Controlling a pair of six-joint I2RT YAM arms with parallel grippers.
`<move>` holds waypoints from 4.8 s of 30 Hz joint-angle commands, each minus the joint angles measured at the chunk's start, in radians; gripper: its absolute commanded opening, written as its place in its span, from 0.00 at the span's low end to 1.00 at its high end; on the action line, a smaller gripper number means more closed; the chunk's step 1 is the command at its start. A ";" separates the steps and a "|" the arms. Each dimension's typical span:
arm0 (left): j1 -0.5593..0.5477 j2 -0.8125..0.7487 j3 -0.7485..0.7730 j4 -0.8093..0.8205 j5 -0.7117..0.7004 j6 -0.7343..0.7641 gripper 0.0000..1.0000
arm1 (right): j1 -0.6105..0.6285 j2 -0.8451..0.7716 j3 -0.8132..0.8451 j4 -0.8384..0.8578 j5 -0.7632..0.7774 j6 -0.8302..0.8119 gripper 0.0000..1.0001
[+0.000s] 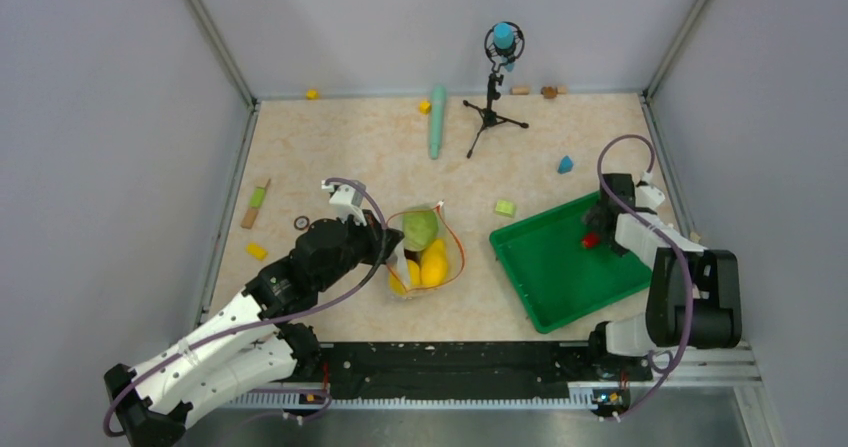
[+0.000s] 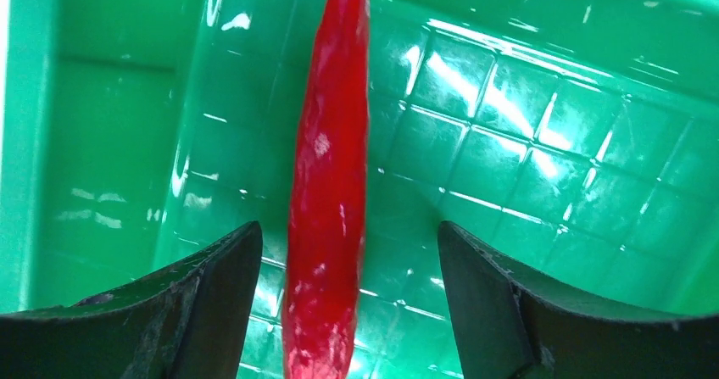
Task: Place the food in the zip-top bag and seal the zipper
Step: Pick up the fake vegetable from the bin, then place the fake vegetable in the zipper food storage bag, then adjust the zipper food storage bag at the center of the board.
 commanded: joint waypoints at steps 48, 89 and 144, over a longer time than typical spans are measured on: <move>-0.003 0.058 0.027 0.034 -0.046 0.014 0.00 | 0.914 -0.577 0.080 0.293 -0.600 -0.300 0.00; -0.003 -0.002 0.004 0.033 -0.054 0.012 0.00 | 1.305 -0.231 -0.021 0.851 -0.021 -0.366 0.40; 0.252 0.625 0.567 0.359 -0.018 0.210 0.00 | 0.060 -0.241 0.517 -0.433 -0.241 -0.199 0.98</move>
